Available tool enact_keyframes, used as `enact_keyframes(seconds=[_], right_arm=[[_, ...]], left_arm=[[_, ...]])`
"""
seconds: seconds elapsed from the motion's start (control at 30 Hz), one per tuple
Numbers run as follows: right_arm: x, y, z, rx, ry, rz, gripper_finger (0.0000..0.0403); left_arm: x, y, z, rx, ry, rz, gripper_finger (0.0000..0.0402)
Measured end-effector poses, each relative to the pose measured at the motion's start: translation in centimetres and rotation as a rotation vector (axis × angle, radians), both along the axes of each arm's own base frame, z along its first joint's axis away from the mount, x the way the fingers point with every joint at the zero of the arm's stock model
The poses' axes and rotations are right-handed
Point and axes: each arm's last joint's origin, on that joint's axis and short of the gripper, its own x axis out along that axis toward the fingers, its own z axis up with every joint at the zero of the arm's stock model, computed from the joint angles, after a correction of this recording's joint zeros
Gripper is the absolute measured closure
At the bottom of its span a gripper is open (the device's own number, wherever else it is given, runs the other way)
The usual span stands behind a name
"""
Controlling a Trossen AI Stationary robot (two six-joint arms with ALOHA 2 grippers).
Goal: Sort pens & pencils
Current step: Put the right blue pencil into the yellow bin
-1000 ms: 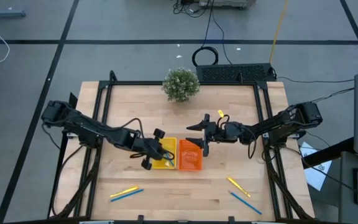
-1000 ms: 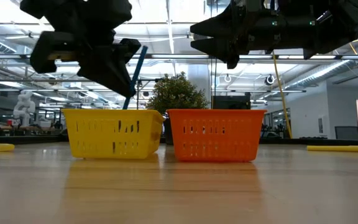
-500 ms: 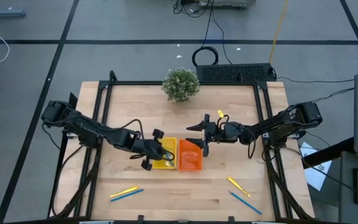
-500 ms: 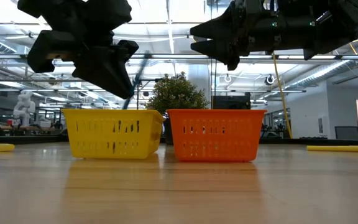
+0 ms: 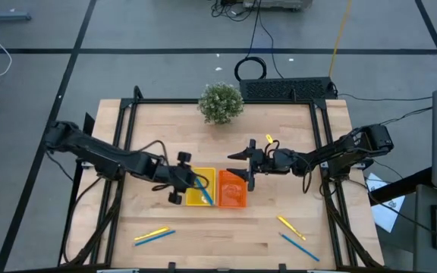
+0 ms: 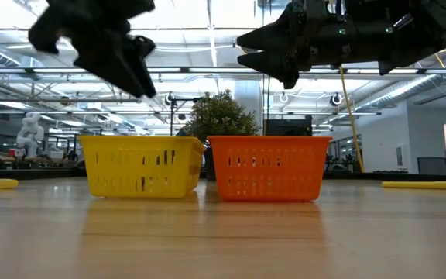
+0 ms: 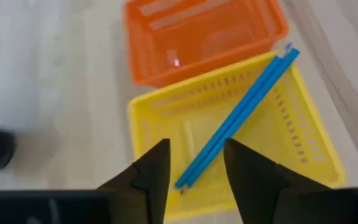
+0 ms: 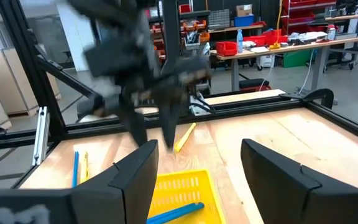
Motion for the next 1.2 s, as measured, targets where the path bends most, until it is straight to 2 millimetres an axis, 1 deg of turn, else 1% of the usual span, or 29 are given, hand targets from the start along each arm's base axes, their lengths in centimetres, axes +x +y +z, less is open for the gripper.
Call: enact_keyframes(seconds=[0.07,0.17,0.27,0.37,0.5,0.63,0.7,0.77,0.87,0.93,1.07,1.2], right_arm=[[0.0,0.0,0.0,-0.008,0.003,0.0,0.0181],[0.0,0.0,-0.1,-0.042,0.015,0.001,0.0181],[0.0,0.1,-0.1,-0.072,0.019,0.006,0.0181],[0.0,0.2,-0.2,-0.095,0.023,0.01,0.0181],[0.0,0.2,-0.2,-0.111,0.026,0.011,0.0181],[-0.1,0.0,0.2,-0.155,0.002,0.003,0.0181],[-0.4,-0.3,1.1,-0.199,-0.032,-0.013,0.0181],[-0.9,-0.8,2.5,-0.233,-0.071,-0.073,0.0181],[-2.3,-1.3,4.7,-0.252,-0.114,-0.168,0.0181],[-3.3,-1.4,5.9,-0.257,-0.101,-0.177,0.0181],[-5.2,-1.0,6.5,-0.217,-0.002,-0.137,0.0181],[-6.1,-0.6,6.3,-0.184,0.076,-0.106,0.0181]], left_arm=[[-1.1,0.4,1.1,-0.014,-0.039,0.062,0.0246],[-3.1,1.1,2.7,-0.02,-0.146,0.149,0.0245],[-5.2,1.8,3.7,-0.015,-0.32,0.226,0.0245],[-7.5,2.6,3.6,-0.045,-0.489,0.255,0.0245],[-10.2,3.8,2.9,-0.104,-0.691,0.274,0.0245],[-12.1,4.7,2.2,-0.163,-0.853,0.299,0.0245],[-12.6,5.0,1.9,-0.178,-0.894,0.28,0.0245],[-12.9,5.1,1.8,-0.187,-0.913,0.259,0.0245],[-13.0,5.3,1.8,-0.186,-0.917,0.266,0.0245],[-13.0,5.3,1.7,-0.18,-0.915,0.263,0.0245],[-13.0,5.3,1.7,-0.172,-0.912,0.26,0.0245],[-13.0,5.3,1.7,-0.172,-0.912,0.26,0.0245]])
